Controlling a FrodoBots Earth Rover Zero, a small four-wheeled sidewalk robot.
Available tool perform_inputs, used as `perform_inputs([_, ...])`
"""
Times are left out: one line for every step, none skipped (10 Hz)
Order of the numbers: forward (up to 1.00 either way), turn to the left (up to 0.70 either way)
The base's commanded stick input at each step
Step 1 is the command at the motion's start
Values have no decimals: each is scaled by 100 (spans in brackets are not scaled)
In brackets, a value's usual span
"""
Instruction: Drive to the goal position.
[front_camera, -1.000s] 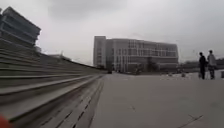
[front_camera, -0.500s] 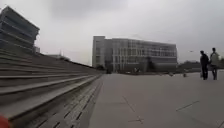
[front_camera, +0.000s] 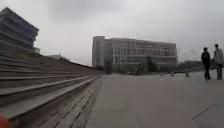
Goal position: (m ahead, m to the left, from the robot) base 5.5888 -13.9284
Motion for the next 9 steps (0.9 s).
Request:
perform_inputs([70, 0])
perform_inputs([70, 0])
perform_inputs([70, 0])
perform_inputs([70, 0])
perform_inputs([70, 0])
perform_inputs([70, 0])
perform_inputs([70, 0])
perform_inputs([70, 0])
perform_inputs([70, 0])
